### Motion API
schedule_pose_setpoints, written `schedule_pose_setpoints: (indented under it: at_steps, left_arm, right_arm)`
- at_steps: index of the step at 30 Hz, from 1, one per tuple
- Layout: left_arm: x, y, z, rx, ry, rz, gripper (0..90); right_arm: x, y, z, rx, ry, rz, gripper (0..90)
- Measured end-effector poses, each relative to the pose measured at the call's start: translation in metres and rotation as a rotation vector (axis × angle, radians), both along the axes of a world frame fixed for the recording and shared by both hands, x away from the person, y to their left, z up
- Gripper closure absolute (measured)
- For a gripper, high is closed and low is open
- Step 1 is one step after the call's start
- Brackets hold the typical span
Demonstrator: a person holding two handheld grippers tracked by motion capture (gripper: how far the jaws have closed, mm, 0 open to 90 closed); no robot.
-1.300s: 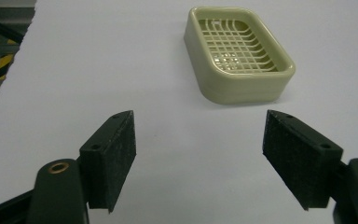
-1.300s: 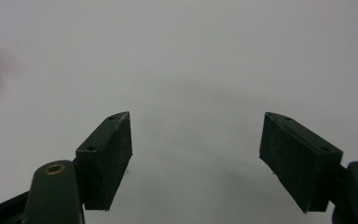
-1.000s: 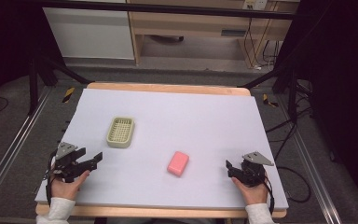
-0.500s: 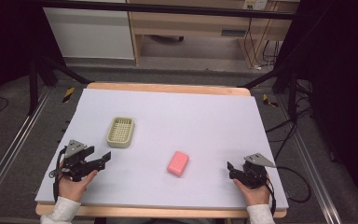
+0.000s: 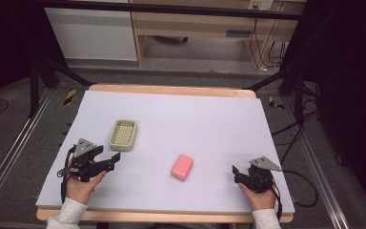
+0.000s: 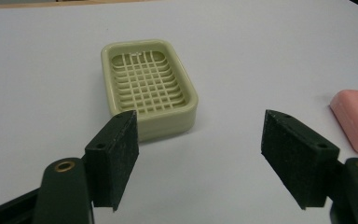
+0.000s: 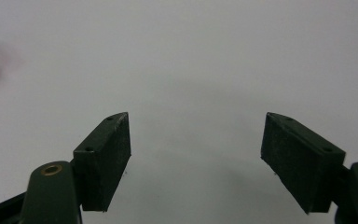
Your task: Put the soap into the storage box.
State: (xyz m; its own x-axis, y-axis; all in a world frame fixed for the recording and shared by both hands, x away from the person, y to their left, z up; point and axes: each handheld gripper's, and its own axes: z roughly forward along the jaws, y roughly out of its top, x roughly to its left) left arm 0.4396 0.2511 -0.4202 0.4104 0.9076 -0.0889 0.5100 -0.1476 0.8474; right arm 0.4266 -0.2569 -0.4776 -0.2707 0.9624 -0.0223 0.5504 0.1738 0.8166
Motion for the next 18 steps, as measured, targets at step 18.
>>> schedule_pose_setpoints:
  at_steps: [18]
  left_arm:
    - [0.011, -0.035, 0.012, -0.014, -0.011, -0.052, 26.2]
  right_arm:
    - [0.002, 0.0, 0.001, 0.003, -0.004, 0.006, 25.5]
